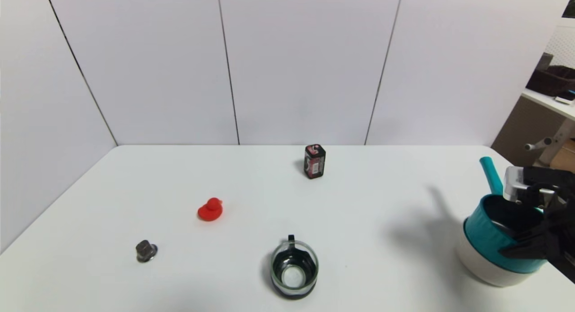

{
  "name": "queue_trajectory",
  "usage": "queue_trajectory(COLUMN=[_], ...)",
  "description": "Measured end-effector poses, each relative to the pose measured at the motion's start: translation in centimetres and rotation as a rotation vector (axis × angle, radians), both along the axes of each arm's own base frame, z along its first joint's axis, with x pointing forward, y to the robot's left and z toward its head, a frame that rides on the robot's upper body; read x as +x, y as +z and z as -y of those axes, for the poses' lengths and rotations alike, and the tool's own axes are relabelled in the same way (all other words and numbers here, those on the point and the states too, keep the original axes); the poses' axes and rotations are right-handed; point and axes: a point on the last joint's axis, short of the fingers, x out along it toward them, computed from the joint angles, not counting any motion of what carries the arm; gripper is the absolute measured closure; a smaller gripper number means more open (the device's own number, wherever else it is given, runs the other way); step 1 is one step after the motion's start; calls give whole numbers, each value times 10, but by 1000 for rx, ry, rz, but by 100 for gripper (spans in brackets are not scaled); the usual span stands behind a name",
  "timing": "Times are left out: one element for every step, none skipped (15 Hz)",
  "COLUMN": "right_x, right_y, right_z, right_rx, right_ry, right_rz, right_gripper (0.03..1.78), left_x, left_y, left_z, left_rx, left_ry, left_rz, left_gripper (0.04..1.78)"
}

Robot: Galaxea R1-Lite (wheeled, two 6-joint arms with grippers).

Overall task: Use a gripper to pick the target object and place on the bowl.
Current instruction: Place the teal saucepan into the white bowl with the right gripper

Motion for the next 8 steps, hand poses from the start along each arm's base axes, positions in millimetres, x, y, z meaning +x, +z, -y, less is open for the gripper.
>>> queue_trajectory(right_x=[0, 0, 0, -1, 0, 0, 0, 0], right_y=[-1, -1, -1, -2, -2, -2, -2, -2], right_z=[0, 1, 1, 1, 1, 2, 2, 2], right_rx=[0, 0, 0, -1, -1, -2, -1, -1], right_ry=[-2, -4, -6, -7, -7, -8, -9, -9], right_rz=[-3, -5, -6, -7, -8, -9, -11, -11], right_gripper=[171, 171, 171, 171, 171, 171, 171, 171], left_x=[0, 0, 0, 0, 0, 0, 0, 0], left_y=[0, 0, 0, 0, 0, 0, 0, 0], left_z=[0, 0, 0, 0, 0, 0, 0, 0], left_rx=[0, 0, 0, 0, 0, 0, 0, 0], left_ry=[0, 0, 0, 0, 0, 0, 0, 0], left_rz=[0, 0, 0, 0, 0, 0, 0, 0], left_gripper=[13, 13, 13, 13, 13, 13, 13, 13])
